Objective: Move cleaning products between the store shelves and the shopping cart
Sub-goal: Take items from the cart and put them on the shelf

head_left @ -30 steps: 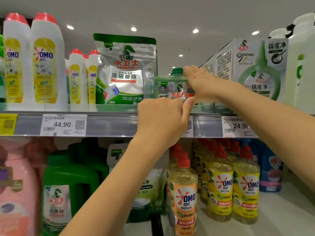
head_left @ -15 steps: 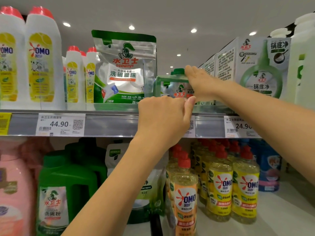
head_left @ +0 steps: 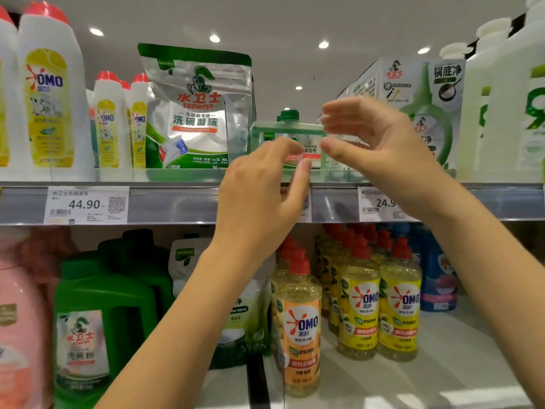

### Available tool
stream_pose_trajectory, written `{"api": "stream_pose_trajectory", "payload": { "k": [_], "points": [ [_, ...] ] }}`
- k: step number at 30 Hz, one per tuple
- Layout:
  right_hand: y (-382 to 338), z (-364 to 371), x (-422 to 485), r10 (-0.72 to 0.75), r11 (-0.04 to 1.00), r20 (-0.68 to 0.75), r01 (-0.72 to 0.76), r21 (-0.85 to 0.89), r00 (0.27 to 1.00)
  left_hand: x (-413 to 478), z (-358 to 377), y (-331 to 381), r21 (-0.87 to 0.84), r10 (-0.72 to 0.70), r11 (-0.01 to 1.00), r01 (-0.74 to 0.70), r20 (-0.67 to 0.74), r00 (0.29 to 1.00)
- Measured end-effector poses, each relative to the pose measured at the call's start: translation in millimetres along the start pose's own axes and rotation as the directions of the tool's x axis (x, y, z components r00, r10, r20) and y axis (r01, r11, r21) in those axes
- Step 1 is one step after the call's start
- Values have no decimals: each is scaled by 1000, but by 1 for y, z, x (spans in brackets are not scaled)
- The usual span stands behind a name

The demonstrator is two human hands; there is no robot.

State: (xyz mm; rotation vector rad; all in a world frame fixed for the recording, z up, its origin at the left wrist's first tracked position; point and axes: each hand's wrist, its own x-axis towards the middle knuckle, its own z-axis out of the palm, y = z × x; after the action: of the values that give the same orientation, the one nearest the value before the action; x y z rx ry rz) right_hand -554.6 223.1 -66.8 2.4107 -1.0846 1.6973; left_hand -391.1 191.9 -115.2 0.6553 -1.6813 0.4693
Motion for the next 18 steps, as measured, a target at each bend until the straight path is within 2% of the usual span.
{"api": "stream_pose_trajectory", "payload": {
  "k": [4, 7, 9, 11, 15, 18],
  "points": [
    [-8, 10, -59, -34, 951, -75, 55, 305, 997, -22, -26, 17, -150, -32, 988, 30, -15, 999],
    [-7, 27, -101, 0, 882, -65, 31, 471, 998, -51, -49, 25, -292, -166, 935, 201, 139, 976],
    [-4, 42, -125, 48, 835, -31, -23, 550, 998, -76, -65, 29, -372, -264, 859, 352, 267, 927],
    [-2, 60, -146, 96, 794, 26, -92, 601, 995, -106, -79, 32, -392, -363, 786, 477, 332, 871],
    [-3, 101, -179, 92, 734, 184, -192, 651, 979, -164, -109, 40, -358, -567, 662, 658, 336, 752],
    [-12, 134, -197, 98, 675, 282, -272, 686, 955, -195, -136, 46, -308, -693, 593, 744, 276, 666]
  ]
}}
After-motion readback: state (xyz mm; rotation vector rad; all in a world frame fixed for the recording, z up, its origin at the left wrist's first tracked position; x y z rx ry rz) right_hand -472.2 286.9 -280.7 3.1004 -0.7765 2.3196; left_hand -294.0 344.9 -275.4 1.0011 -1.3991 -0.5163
